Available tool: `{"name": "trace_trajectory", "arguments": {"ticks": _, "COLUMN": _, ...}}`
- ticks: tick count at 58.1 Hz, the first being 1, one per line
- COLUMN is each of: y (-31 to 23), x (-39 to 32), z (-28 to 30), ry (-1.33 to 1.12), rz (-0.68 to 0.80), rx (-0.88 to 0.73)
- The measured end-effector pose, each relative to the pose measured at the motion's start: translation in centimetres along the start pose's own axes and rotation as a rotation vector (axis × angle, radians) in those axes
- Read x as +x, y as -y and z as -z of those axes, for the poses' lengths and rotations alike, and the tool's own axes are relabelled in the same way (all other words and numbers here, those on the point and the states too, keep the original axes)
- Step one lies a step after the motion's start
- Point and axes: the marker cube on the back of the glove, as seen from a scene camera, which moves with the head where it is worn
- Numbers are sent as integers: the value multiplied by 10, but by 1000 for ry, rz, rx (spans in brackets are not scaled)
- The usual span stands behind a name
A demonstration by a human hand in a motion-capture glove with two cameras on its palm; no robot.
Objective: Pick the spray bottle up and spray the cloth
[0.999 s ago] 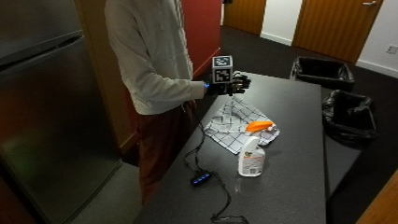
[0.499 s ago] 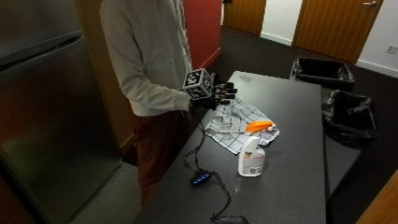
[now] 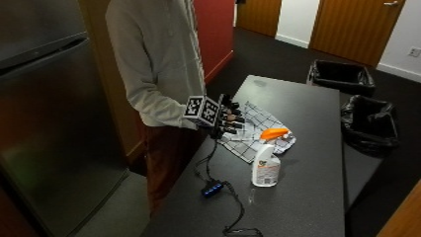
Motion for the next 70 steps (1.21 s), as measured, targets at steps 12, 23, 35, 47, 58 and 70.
{"name": "trace_trajectory", "arguments": {"ticks": 12, "y": 15, "x": 24, "z": -17, "ry": 130, "rz": -133, "rx": 16}}
{"name": "trace_trajectory", "arguments": {"ticks": 23, "y": 31, "x": 38, "z": -39, "ry": 276, "rz": -236, "rx": 33}}
{"name": "trace_trajectory", "arguments": {"ticks": 35, "y": 47, "x": 46, "z": -61, "ry": 348, "rz": -302, "rx": 36}}
{"name": "trace_trajectory", "arguments": {"ticks": 47, "y": 66, "x": 59, "z": -81, "ry": 408, "rz": -375, "rx": 31}}
{"name": "trace_trajectory", "arguments": {"ticks": 58, "y": 85, "x": 61, "z": -104, "ry": 475, "rz": -437, "rx": 16}}
{"name": "trace_trajectory", "arguments": {"ticks": 70, "y": 106, "x": 55, "z": -119, "ry": 528, "rz": -487, "rx": 11}}
